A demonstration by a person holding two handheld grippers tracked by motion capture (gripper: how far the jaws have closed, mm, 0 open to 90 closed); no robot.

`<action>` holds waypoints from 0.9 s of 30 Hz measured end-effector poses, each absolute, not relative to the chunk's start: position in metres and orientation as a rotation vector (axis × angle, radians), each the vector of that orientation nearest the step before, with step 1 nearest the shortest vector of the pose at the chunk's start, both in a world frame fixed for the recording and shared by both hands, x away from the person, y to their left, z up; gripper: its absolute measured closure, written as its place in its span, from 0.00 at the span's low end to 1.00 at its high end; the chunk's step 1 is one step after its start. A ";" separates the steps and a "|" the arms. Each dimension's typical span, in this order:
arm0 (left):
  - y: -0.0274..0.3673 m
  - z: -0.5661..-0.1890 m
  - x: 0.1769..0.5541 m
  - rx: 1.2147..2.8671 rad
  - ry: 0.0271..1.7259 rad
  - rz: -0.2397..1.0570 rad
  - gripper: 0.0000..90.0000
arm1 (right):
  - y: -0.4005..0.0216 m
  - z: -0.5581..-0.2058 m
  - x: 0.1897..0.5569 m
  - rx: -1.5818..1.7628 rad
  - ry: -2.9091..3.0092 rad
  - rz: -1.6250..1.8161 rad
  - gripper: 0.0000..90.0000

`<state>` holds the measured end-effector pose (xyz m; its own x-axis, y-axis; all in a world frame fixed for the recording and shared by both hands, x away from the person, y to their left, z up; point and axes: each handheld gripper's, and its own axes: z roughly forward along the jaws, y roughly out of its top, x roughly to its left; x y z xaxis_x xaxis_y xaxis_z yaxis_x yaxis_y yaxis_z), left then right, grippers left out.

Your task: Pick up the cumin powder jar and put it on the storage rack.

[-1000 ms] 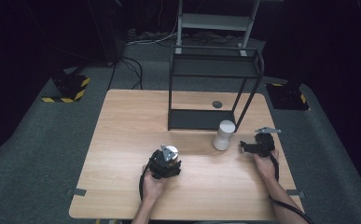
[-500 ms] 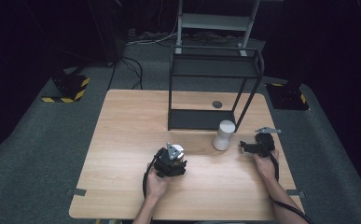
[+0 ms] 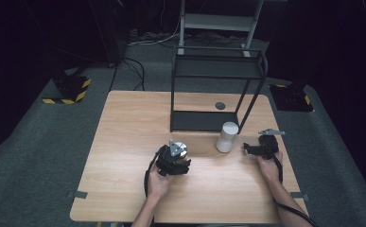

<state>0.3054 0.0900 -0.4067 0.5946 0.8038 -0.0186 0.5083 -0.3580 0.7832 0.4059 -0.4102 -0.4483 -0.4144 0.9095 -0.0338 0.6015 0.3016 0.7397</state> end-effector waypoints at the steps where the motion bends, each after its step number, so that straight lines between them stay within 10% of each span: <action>1: 0.090 -0.404 0.306 2.043 1.032 0.479 0.35 | -0.410 -0.448 0.406 1.344 2.124 0.913 0.13; 27: 0.106 -0.333 0.323 2.042 0.932 0.450 0.35 | -0.410 -0.448 0.406 1.343 2.123 0.912 0.13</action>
